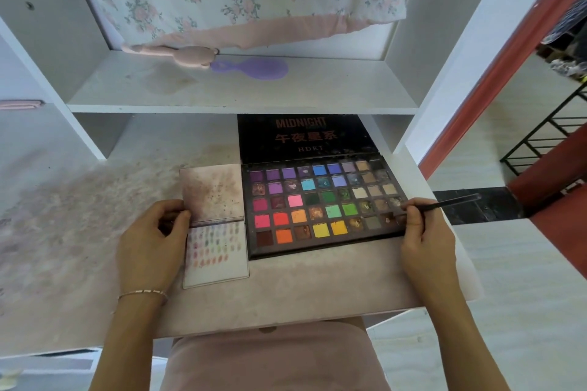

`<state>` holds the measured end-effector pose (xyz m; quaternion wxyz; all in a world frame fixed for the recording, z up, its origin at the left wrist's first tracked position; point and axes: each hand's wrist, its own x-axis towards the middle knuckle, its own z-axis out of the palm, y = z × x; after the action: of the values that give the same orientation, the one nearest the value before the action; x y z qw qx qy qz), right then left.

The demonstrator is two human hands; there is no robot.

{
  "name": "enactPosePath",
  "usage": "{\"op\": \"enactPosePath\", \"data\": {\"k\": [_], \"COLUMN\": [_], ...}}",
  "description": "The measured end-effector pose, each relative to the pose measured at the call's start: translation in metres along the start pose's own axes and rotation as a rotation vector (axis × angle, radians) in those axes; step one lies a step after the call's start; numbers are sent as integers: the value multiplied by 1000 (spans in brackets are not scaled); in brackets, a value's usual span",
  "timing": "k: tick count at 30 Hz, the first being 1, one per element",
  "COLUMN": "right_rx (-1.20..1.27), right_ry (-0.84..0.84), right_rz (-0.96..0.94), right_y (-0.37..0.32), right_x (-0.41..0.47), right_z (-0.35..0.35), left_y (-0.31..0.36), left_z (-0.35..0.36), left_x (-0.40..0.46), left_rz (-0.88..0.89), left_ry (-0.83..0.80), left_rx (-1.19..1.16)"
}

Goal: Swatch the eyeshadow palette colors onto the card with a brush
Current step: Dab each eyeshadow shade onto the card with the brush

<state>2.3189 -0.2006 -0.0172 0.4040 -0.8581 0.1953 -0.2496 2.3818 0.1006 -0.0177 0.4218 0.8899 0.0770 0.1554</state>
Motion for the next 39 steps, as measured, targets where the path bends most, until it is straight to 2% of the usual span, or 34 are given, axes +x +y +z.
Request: {"op": "enactPosePath", "data": {"k": [3, 8, 11, 17, 22, 25, 32, 39], "right_rx": [-5, 9, 5, 7, 86, 182, 448, 401], "right_ry": [-39, 0, -49, -8, -63, -160, -410, -524], "right_rz": [-3, -1, -8, 0, -74, -117, -89, -129], "right_y": [0, -1, -2, -1, -15, -32, -70, -87], "right_x": [0, 1, 0, -1, -7, -19, -58, -69], "right_z": [0, -1, 0, -3, 0, 12, 59, 83], "left_y": [-1, 1, 1, 1, 0, 0, -2, -5], "left_z": [-1, 0, -1, 0, 2, 4, 5, 4], "left_x": [0, 0, 0, -1, -1, -1, 0, 2], "left_rz": [-6, -17, -19, -17, -11, -6, 7, -3], "left_ry": [-4, -4, -5, -2, -3, -5, 4, 15], "left_rx": [6, 8, 12, 10, 3, 6, -8, -17]}}
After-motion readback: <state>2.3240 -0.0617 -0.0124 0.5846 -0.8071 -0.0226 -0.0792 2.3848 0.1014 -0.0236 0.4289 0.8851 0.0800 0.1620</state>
